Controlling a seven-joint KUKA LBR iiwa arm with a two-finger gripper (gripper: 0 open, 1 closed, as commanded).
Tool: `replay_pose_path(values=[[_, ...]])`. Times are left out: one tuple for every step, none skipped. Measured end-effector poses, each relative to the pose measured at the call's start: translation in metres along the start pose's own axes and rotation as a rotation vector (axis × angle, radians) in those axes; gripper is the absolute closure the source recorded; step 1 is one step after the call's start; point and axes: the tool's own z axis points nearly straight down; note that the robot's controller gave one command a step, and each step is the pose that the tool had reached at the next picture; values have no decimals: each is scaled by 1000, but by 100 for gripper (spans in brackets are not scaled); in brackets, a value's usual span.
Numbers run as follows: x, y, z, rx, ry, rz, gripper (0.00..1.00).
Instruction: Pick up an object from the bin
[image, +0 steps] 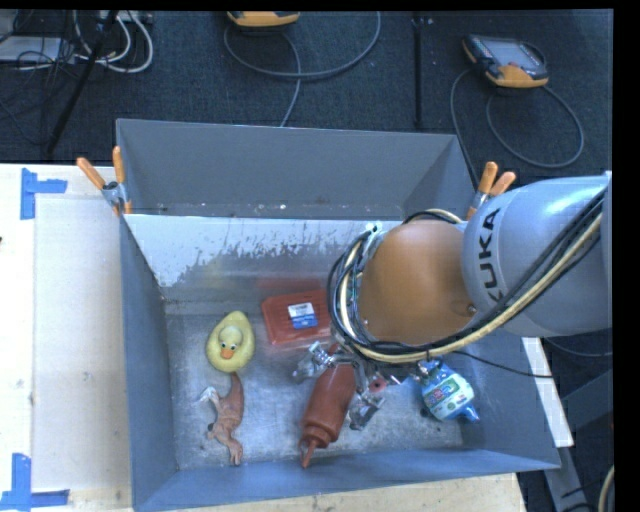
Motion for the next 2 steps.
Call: replay_pose_path(values=[[-7, 0, 27, 0, 2, -148, 100], [-7, 0, 27, 0, 1, -148, 100]])
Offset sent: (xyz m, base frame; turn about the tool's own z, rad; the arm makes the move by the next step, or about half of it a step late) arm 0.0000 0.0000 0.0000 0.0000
